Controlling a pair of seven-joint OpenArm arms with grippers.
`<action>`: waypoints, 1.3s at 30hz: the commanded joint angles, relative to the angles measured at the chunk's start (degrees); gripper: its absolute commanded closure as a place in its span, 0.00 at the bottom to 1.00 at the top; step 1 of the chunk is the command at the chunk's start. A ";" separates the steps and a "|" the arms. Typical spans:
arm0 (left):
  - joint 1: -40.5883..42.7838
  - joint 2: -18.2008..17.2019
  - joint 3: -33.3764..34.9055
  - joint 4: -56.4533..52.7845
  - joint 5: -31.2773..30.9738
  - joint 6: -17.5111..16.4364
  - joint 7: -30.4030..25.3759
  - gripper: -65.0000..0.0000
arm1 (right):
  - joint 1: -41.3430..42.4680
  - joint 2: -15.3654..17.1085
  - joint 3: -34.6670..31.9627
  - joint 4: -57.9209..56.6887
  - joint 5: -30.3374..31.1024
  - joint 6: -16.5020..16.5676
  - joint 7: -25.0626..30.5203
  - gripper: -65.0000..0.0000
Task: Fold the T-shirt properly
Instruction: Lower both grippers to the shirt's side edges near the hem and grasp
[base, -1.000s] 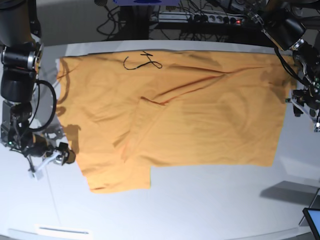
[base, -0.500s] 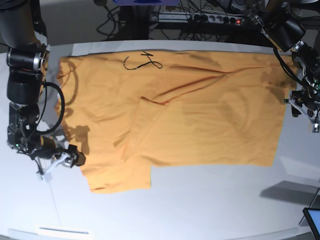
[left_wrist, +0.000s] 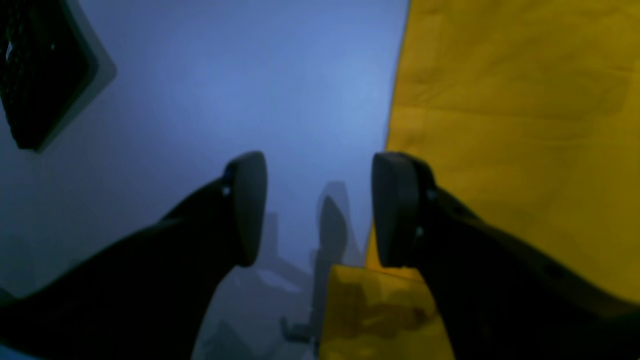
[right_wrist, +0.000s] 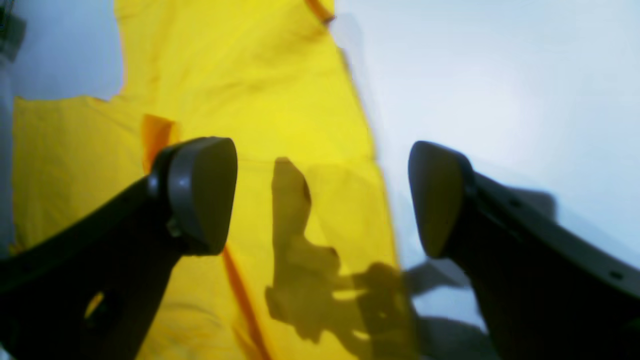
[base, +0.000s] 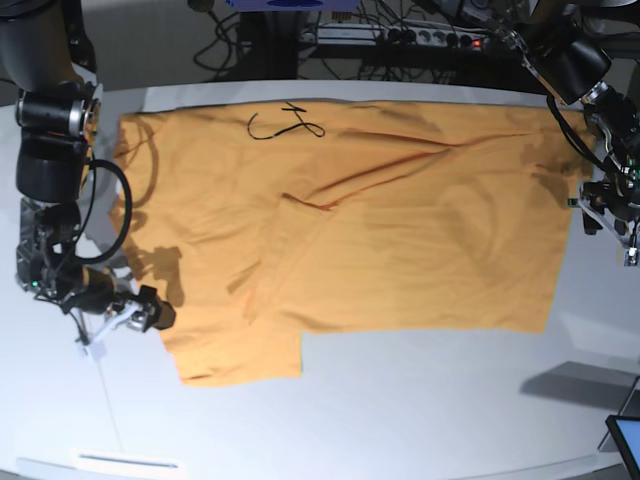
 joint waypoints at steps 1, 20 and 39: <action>-0.86 -1.24 -0.26 0.83 -0.46 0.38 -0.92 0.49 | -0.80 -0.59 -0.40 -0.55 -3.33 -1.52 -5.14 0.21; -0.69 -1.24 -0.26 0.83 -0.46 0.38 -0.92 0.49 | -3.97 -2.34 -0.40 -0.55 -3.33 -1.52 -6.37 0.54; -6.84 -2.56 -0.79 -7.87 -0.46 0.38 -1.19 0.47 | -3.97 -2.61 -0.40 -0.55 -3.33 -1.52 -6.46 1.00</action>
